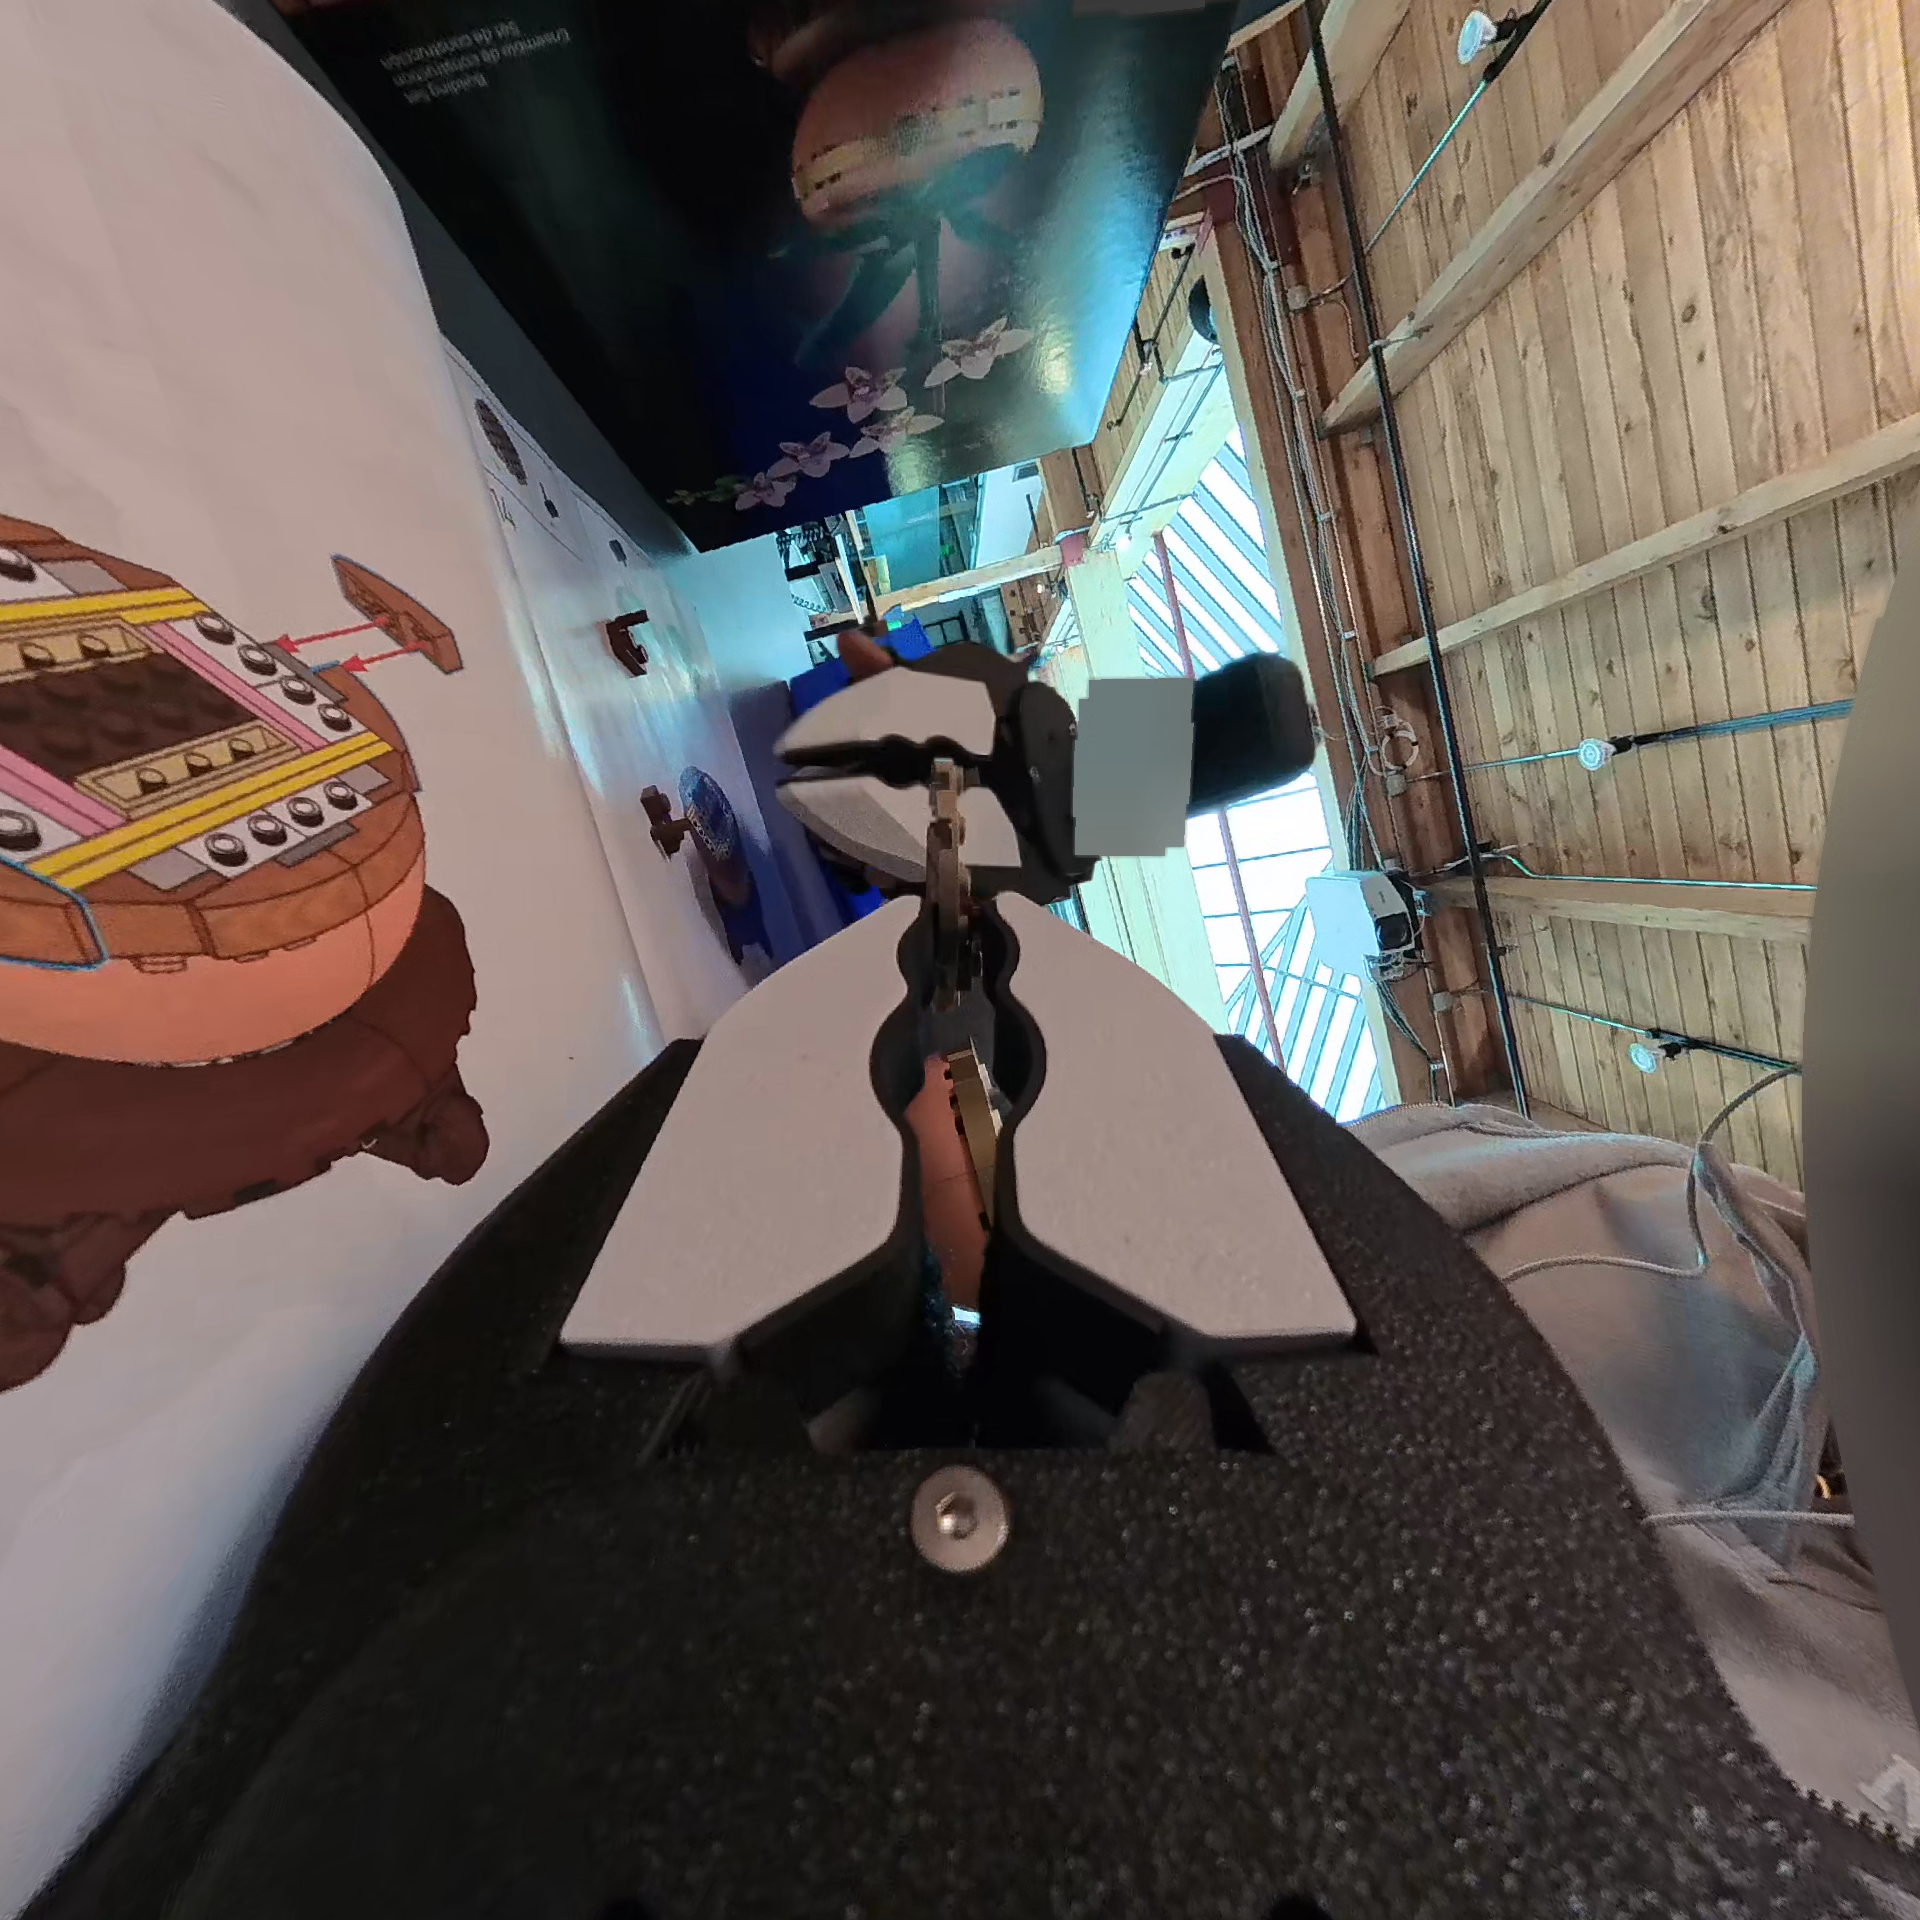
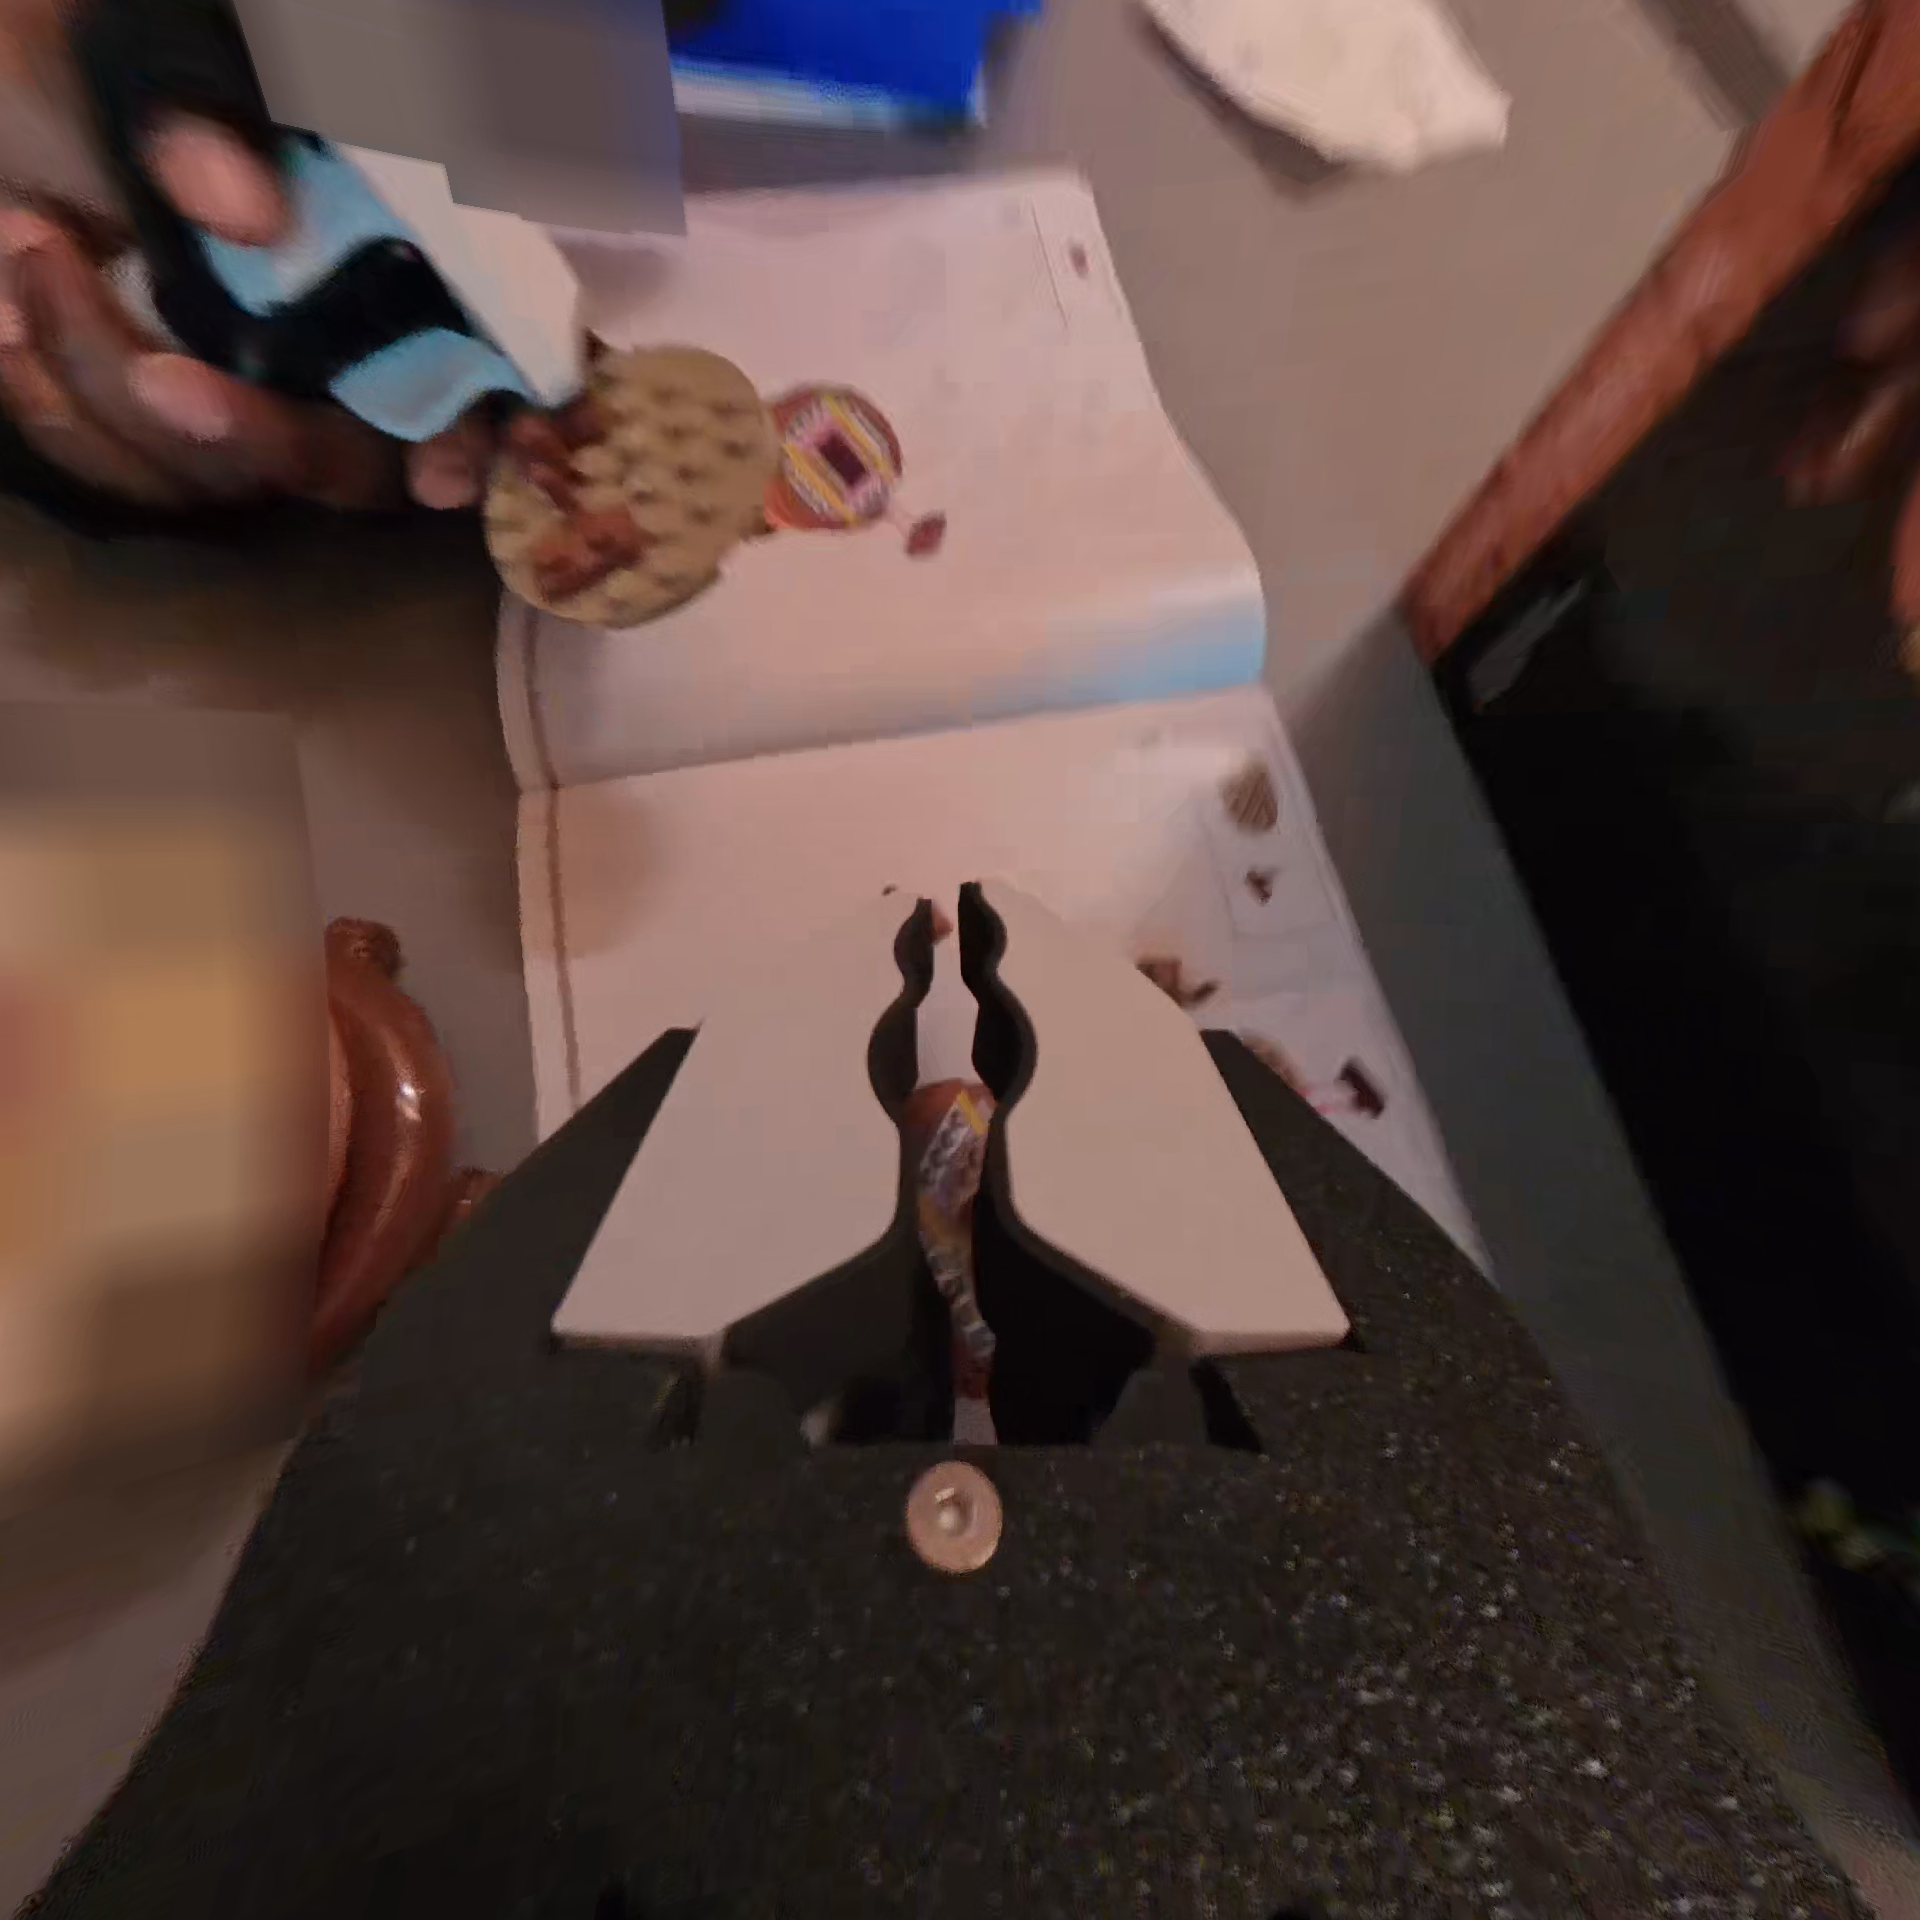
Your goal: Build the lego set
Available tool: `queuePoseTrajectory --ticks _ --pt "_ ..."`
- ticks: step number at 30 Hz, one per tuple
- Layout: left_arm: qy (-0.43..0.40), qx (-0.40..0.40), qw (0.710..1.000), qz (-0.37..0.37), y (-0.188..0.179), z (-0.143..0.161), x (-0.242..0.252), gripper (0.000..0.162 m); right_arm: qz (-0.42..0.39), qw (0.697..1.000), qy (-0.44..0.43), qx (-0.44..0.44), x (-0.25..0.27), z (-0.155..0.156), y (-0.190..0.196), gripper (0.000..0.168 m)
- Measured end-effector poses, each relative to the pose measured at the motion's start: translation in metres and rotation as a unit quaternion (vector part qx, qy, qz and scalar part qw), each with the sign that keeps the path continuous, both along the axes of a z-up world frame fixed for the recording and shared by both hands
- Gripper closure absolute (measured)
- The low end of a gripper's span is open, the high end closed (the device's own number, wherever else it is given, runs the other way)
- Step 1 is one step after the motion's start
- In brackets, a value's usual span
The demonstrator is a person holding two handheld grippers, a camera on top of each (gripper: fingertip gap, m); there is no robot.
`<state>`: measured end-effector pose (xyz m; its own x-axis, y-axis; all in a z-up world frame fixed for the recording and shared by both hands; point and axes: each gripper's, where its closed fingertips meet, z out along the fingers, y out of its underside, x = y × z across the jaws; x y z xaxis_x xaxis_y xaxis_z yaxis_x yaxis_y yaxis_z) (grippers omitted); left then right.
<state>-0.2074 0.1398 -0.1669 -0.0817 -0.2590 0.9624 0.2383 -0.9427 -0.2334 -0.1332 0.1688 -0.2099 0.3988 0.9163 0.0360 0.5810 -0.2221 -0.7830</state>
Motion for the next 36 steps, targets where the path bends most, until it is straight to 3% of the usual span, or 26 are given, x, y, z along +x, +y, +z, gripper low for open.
queuePoseTrajectory --ticks 3,10,14,19,22,36 --pt "0.001 0.003 1.0 0.006 0.001 0.0 -0.001 0.155 -0.046 0.996 0.0 -0.078 -0.007 -0.009 -0.009 0.159" --pt "0.008 0.006 1.0 0.007 0.0 -0.001 0.0 0.155 -0.077 0.99 -0.026 -0.113 -0.014 -0.023 -0.006 0.158" --pt "0.012 0.004 1.0 0.002 -0.001 -0.002 0.002 0.155 -0.03 0.994 -0.038 -0.101 -0.015 -0.025 -0.011 0.166" --pt "0.017 0.006 1.0 -0.011 -0.004 -0.003 0.004 0.155 0.136 0.988 -0.075 -0.027 -0.008 -0.021 -0.029 0.166" --pt "0.017 0.005 1.0 -0.013 -0.004 -0.003 0.005 0.155 0.192 0.976 -0.103 -0.001 -0.001 -0.019 -0.034 0.166" --pt "0.027 -0.002 0.999 -0.03 -0.007 -0.007 0.008 0.155 0.169 0.983 -0.071 0.017 0.01 -0.02 -0.048 0.165"
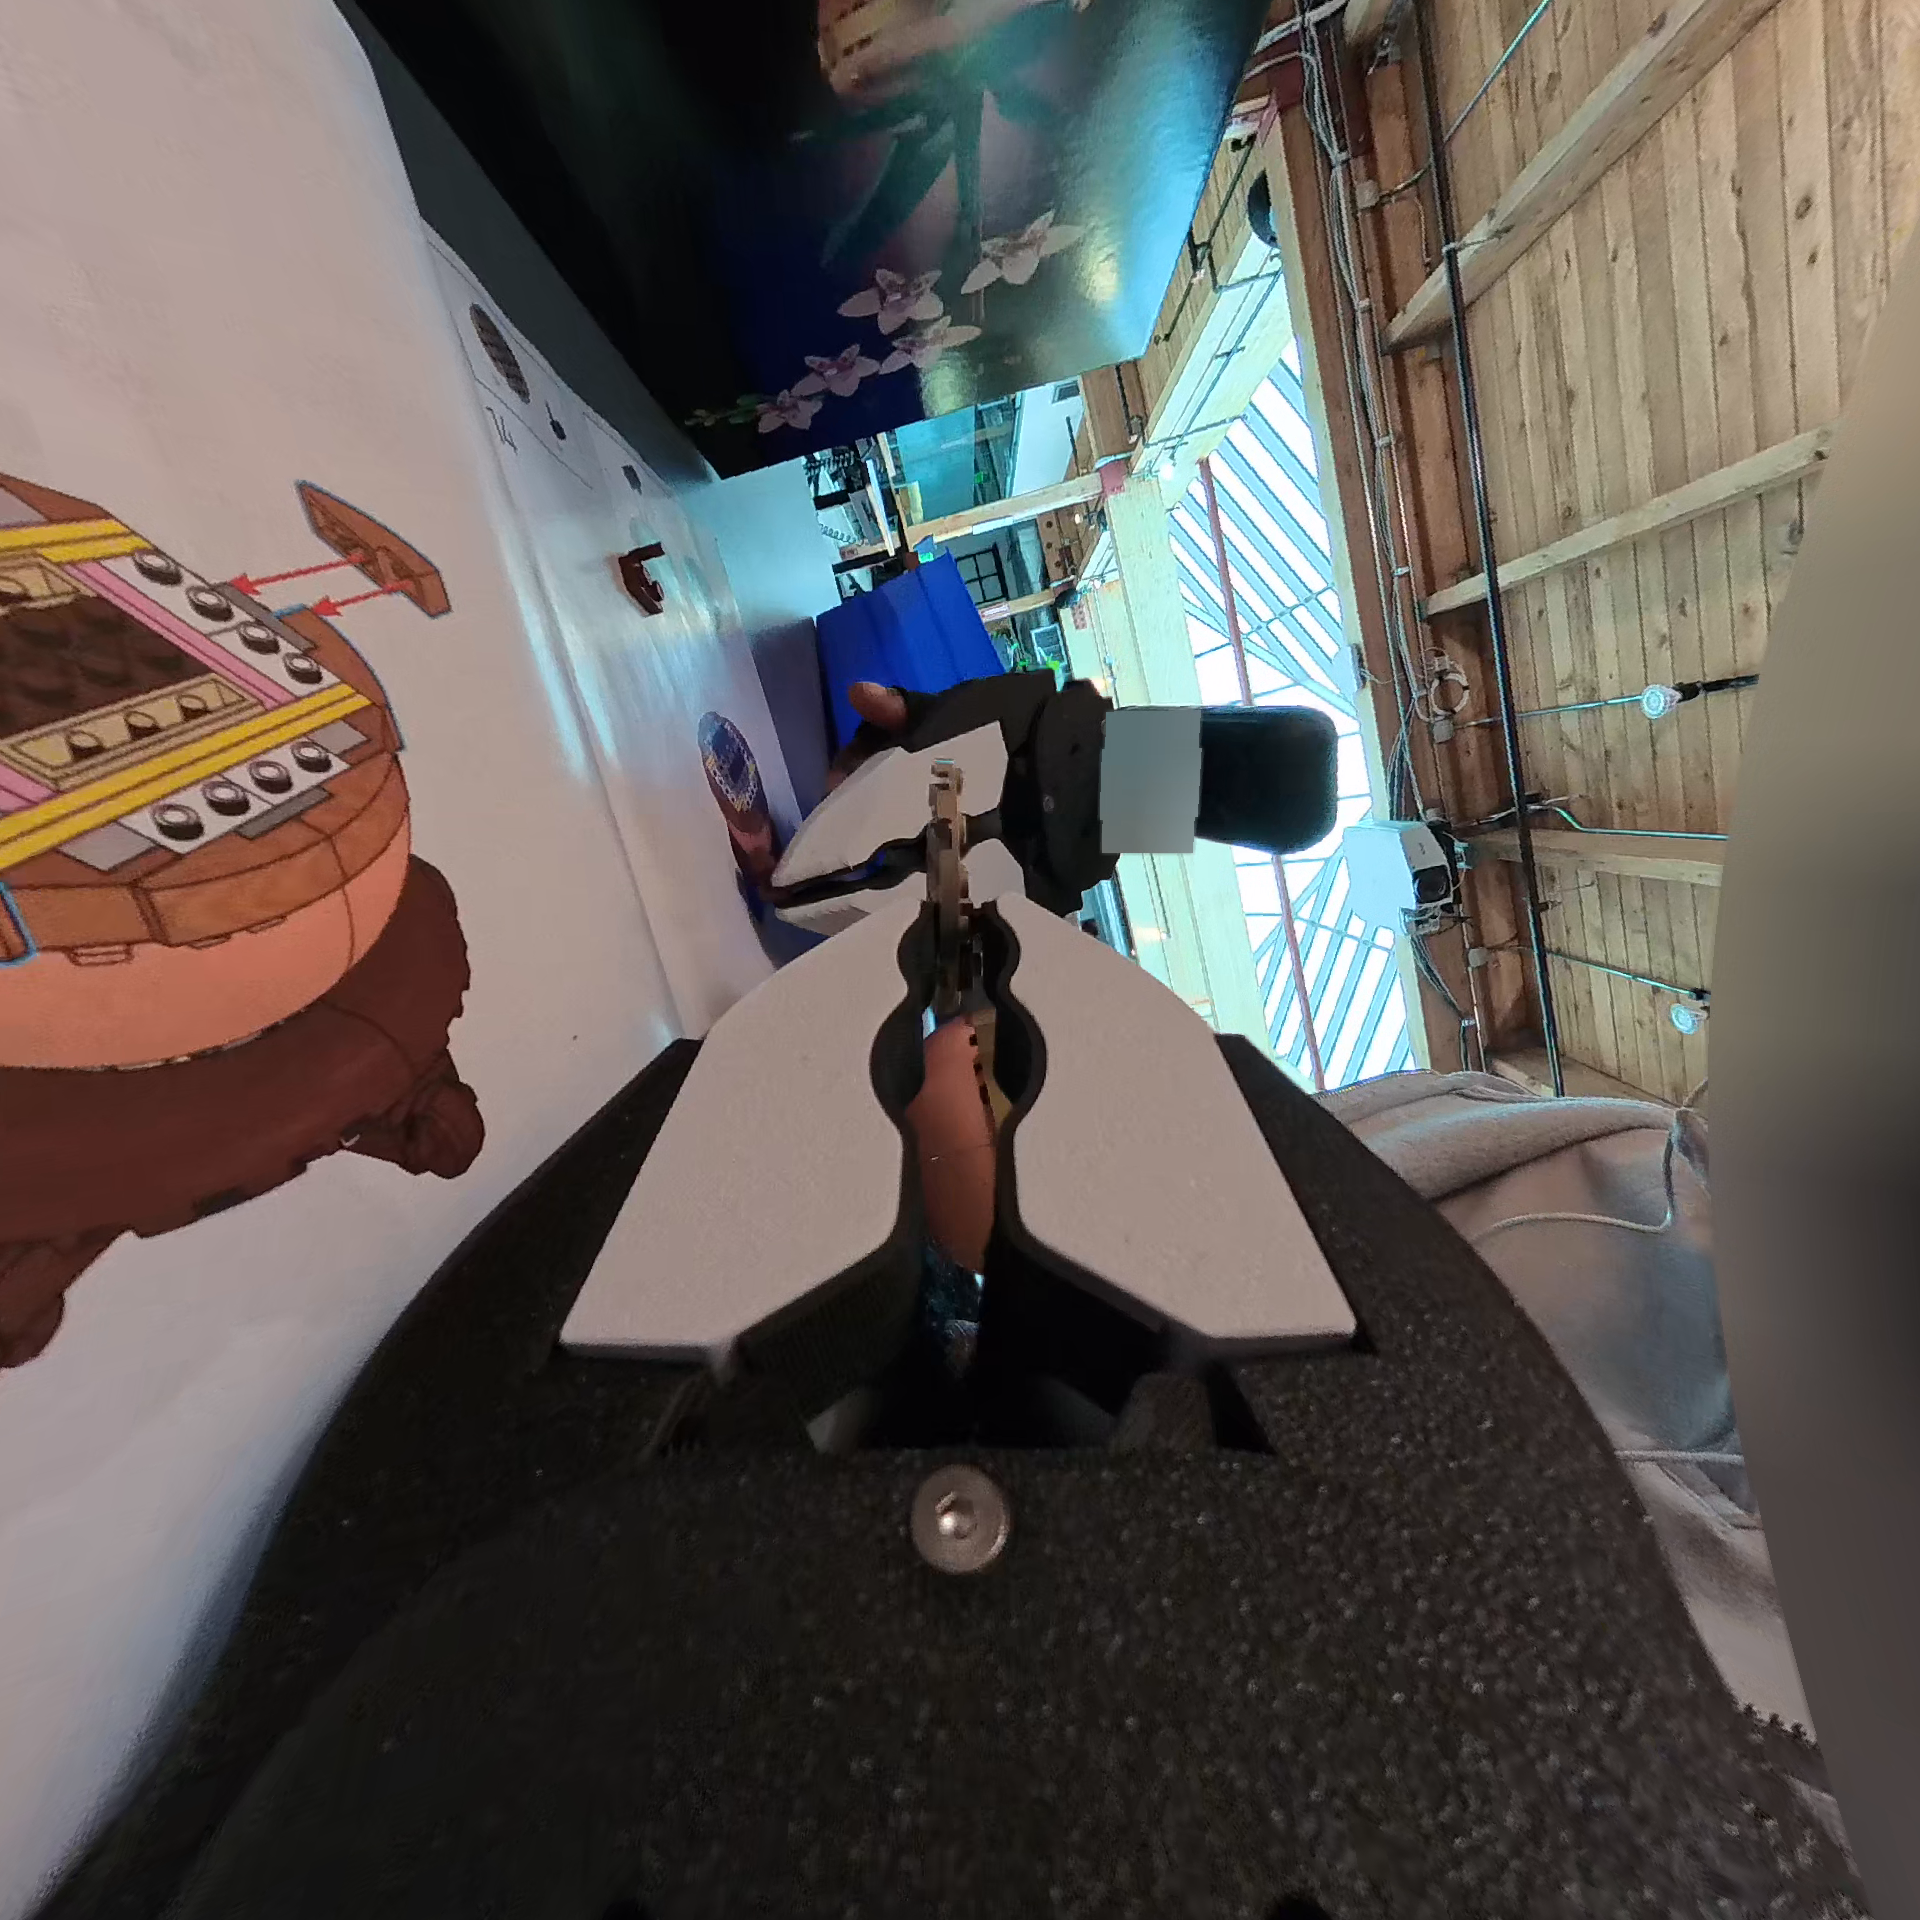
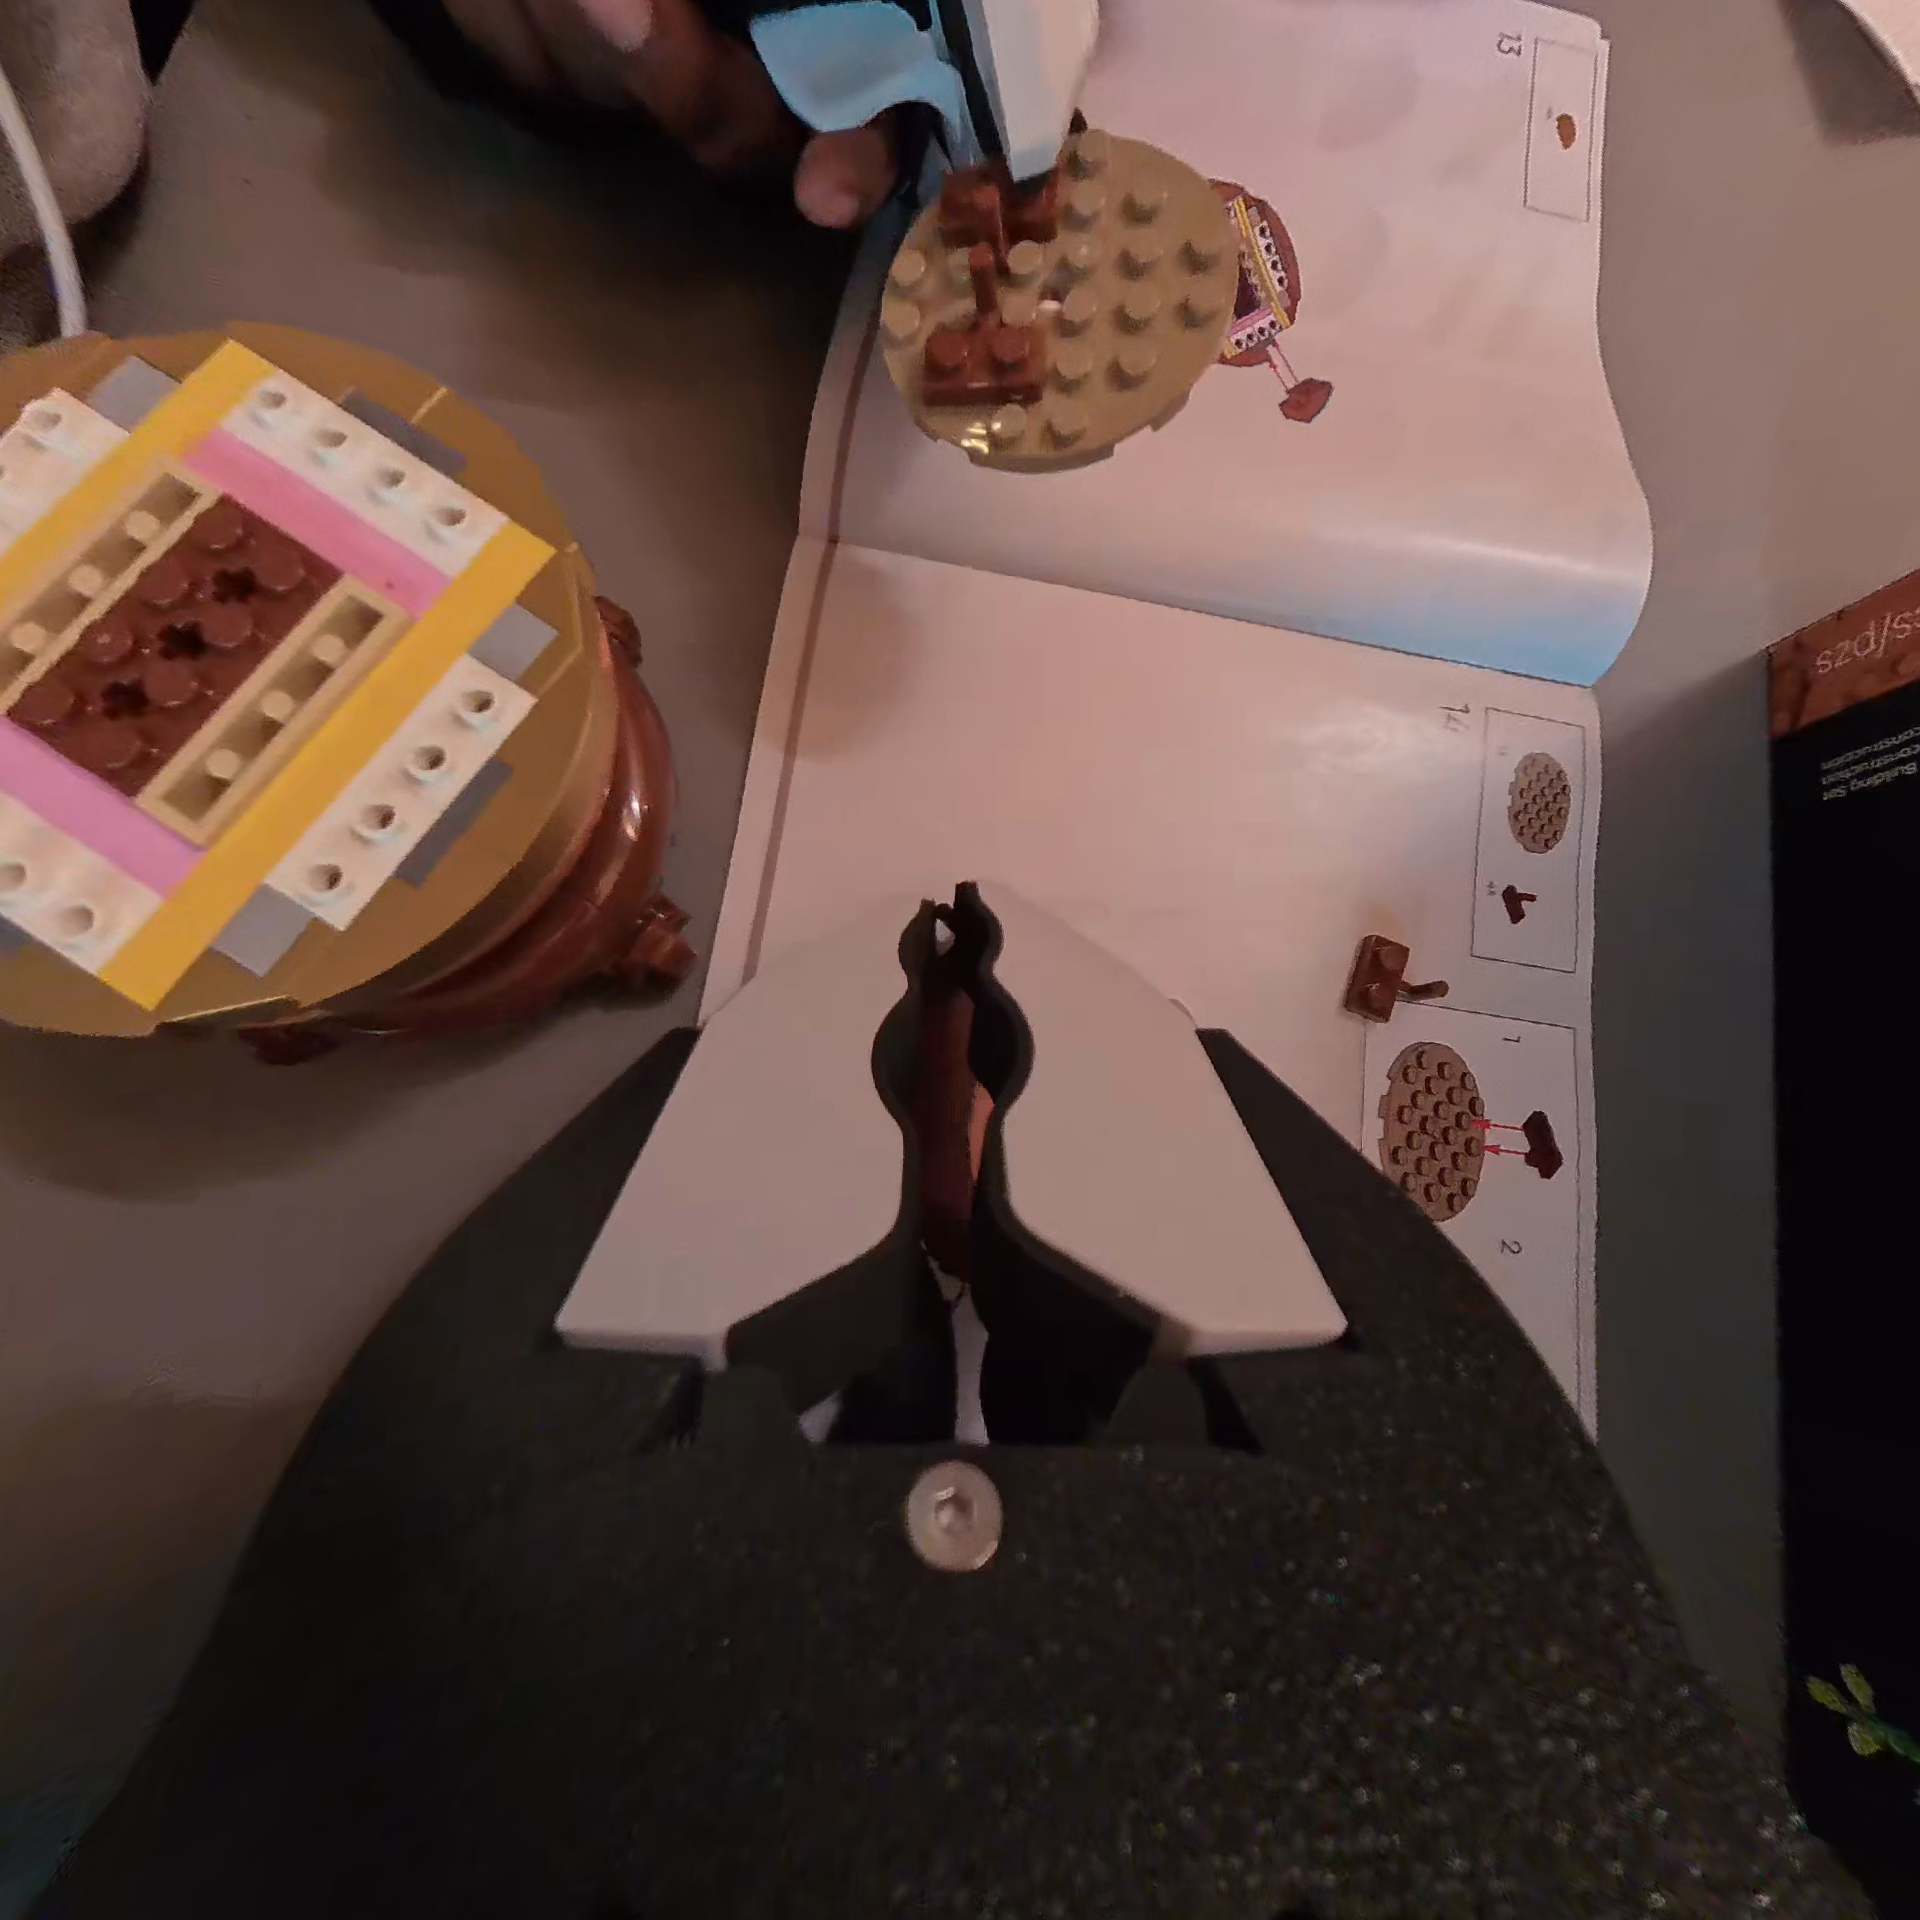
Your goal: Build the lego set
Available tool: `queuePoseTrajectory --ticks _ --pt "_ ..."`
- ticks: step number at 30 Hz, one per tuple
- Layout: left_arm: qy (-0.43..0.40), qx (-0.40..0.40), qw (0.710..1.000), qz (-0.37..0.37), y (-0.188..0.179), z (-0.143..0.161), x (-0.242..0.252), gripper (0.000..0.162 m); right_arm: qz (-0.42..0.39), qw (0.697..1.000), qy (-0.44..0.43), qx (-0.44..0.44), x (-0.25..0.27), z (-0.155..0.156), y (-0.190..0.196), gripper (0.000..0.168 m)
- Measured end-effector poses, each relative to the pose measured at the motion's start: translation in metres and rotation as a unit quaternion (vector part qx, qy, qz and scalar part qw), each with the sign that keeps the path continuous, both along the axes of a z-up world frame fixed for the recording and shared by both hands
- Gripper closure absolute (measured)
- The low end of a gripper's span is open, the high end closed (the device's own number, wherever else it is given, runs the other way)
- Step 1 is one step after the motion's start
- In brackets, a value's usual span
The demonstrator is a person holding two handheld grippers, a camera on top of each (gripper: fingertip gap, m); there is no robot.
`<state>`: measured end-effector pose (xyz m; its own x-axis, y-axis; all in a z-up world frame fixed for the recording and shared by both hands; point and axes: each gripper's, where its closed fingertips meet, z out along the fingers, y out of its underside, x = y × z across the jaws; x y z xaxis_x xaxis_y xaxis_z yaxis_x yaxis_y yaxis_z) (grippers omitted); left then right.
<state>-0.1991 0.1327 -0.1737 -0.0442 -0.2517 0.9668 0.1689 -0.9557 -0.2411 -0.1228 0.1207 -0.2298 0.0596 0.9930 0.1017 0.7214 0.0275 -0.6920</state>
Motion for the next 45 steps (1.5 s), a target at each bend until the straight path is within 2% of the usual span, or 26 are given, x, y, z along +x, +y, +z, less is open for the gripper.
queuePoseTrajectory --ticks 7,12,14,16,17,19,21,24,26,32,36,41,45 --pt "-0.001 -0.006 1.0 0.004 0.002 -0.001 -0.001 0.155 -0.022 0.999 0.031 0.0 0.0 0.001 -0.001 0.159" --pt "0.003 -0.007 1.0 0.001 0.001 -0.002 0.0 0.155 -0.056 0.997 0.061 -0.002 -0.002 0.004 0.002 0.144" --pt "0.001 -0.008 1.0 0.0 0.001 -0.002 0.0 0.155 -0.085 0.993 0.084 0.004 -0.001 0.01 0.007 0.13" --pt "-0.001 -0.01 1.0 0.0 0.001 -0.001 0.0 0.155 -0.142 0.982 0.127 0.005 0.003 0.021 0.018 0.098" --pt "-0.002 -0.01 1.0 0.0 0.001 -0.001 0.0 0.155 -0.164 0.974 0.154 0.001 0.004 0.027 0.022 0.092" --pt "-0.001 -0.01 1.0 -0.001 0.001 -0.001 0.0 0.155 -0.193 0.961 0.2 0.001 0.009 0.039 0.025 0.098" --pt "-0.001 -0.01 1.0 -0.002 0.001 -0.001 0.0 0.155 -0.211 0.956 0.206 -0.005 0.015 0.041 0.023 0.126" --pt "0.0 -0.009 1.0 -0.003 0.0 -0.002 0.001 0.155 -0.209 0.966 0.143 -0.04 0.015 0.025 0.009 0.147" --pt "0.003 -0.008 1.0 -0.005 0.0 -0.002 0.001 0.155 -0.212 0.97 0.098 -0.064 0.013 0.012 0.001 0.154" --pt "0.005 -0.004 1.0 -0.004 0.0 -0.002 0.002 0.155 -0.222 0.969 0.076 -0.072 0.001 -0.003 -0.001 0.157" --pt "0.005 -0.006 1.0 -0.005 0.0 -0.003 0.002 0.155 -0.202 0.975 0.063 -0.066 -0.001 -0.006 -0.002 0.165" --pt "0.005 -0.016 0.999 -0.045 -0.009 -0.004 0.006 0.155 -0.092 0.994 0.059 -0.029 0.001 0.008 -0.007 0.166" --pt "0.001 -0.027 0.996 -0.086 -0.018 -0.004 0.01 0.155 0.017 0.995 0.096 0.016 -0.006 0.047 -0.005 0.166"
